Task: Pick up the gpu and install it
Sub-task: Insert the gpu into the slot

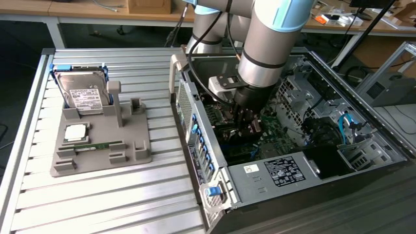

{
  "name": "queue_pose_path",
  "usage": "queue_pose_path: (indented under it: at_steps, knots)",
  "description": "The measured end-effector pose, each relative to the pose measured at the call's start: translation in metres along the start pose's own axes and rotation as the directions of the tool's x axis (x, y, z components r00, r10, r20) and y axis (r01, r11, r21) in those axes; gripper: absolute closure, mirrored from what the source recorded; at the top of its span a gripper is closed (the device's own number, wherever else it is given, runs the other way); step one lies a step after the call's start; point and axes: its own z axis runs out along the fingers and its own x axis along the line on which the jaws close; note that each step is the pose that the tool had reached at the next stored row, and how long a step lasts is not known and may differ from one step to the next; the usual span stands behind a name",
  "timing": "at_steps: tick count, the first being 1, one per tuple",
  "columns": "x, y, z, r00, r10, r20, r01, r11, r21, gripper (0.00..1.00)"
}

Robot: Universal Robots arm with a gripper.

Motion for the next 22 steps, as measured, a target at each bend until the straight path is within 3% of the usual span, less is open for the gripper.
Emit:
queue_pose_path:
  at_steps: [22]
  knots:
    - [-0.0004, 0.0001, 0.0024, 1.0, -0.001, 0.0009, 0.001, 1.0, 0.0001, 0.73]
